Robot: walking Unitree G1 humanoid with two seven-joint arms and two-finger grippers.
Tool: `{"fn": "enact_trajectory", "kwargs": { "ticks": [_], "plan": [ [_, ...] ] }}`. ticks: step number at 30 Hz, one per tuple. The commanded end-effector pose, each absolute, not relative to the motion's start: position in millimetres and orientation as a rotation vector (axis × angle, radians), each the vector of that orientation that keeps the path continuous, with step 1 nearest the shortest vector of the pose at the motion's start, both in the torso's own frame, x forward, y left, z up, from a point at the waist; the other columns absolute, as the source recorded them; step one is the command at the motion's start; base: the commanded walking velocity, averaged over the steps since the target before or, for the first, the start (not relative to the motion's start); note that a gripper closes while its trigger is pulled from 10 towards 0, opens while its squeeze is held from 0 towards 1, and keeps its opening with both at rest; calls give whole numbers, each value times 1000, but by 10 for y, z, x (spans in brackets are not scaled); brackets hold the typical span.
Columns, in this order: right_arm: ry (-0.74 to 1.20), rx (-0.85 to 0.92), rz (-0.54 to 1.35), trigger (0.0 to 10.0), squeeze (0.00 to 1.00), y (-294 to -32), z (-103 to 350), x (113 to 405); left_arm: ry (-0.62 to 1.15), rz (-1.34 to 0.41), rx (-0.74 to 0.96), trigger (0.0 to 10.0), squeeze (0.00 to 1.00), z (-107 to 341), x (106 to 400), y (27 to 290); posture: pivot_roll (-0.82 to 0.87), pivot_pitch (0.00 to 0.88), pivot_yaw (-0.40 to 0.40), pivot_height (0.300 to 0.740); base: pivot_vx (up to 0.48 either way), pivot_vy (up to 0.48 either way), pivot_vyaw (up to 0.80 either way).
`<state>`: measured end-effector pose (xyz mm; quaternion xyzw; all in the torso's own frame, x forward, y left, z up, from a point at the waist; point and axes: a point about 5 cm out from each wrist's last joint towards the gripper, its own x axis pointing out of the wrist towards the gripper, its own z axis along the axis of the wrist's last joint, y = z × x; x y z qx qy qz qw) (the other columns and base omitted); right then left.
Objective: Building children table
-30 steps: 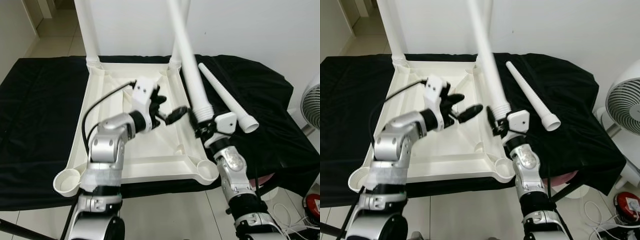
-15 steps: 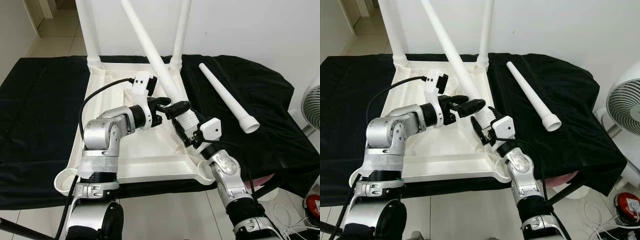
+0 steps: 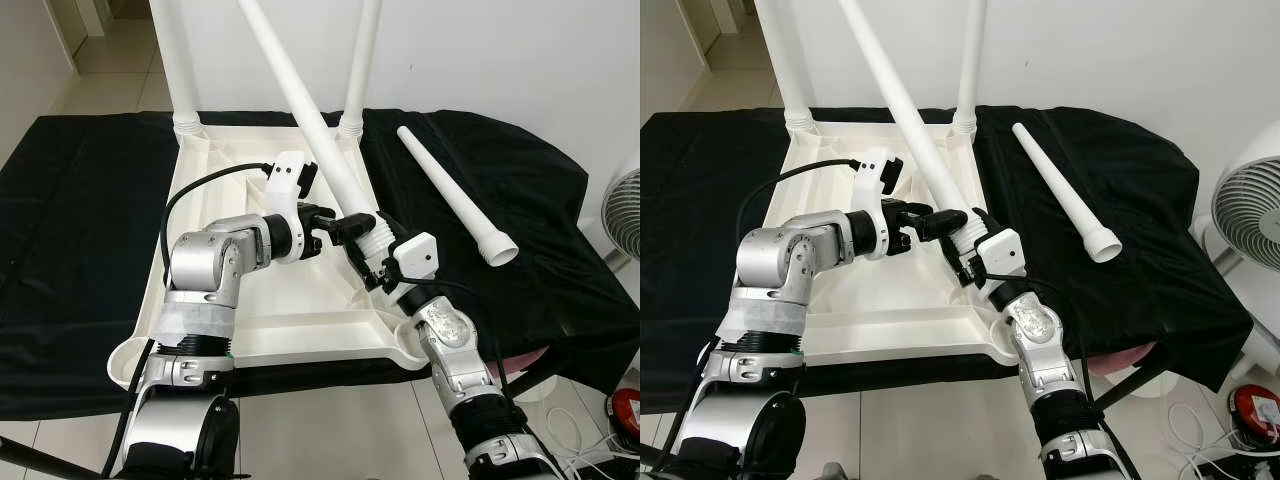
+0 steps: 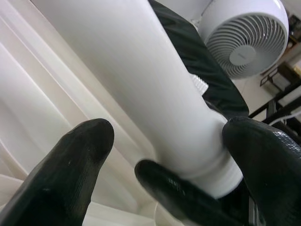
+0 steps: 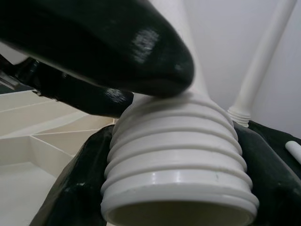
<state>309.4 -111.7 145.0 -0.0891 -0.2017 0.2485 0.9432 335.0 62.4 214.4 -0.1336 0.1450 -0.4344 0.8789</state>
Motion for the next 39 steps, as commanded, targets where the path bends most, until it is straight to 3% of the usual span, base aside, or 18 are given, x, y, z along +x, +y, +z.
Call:
{"fn": "enact_trajectory", "kwargs": {
  "ticks": [1,12,25,37,38,39],
  "plan": [
    [-413,-183,530,10000,0,-1089,1435,3052,310,-905,-308,10000,0,2160,3377,599,-82,0,-11,740,0,0,0],
    [-378,-212,597,10000,0,-1005,1305,2908,308,-925,-453,10000,0,2344,3479,628,-97,0,-1,740,0,0,0],
    [-386,-285,706,10000,0,-928,1193,2563,317,-821,-470,10000,0,2444,3761,824,-108,0,-1,740,0,0,0],
    [-381,-307,678,10000,0,-1029,1221,2498,268,-761,-471,10000,0,2618,3903,999,-111,0,5,740,0,0,0],
    [-381,-305,668,10000,0,-1033,1228,2506,261,-756,-479,1529,0,2616,3906,1011,-109,0,6,740,0,0,0],
    [-381,-303,661,10000,0,-1035,1233,2509,257,-754,-484,1529,0,2612,3907,1017,-109,0,6,740,0,0,0]
  ]
}}
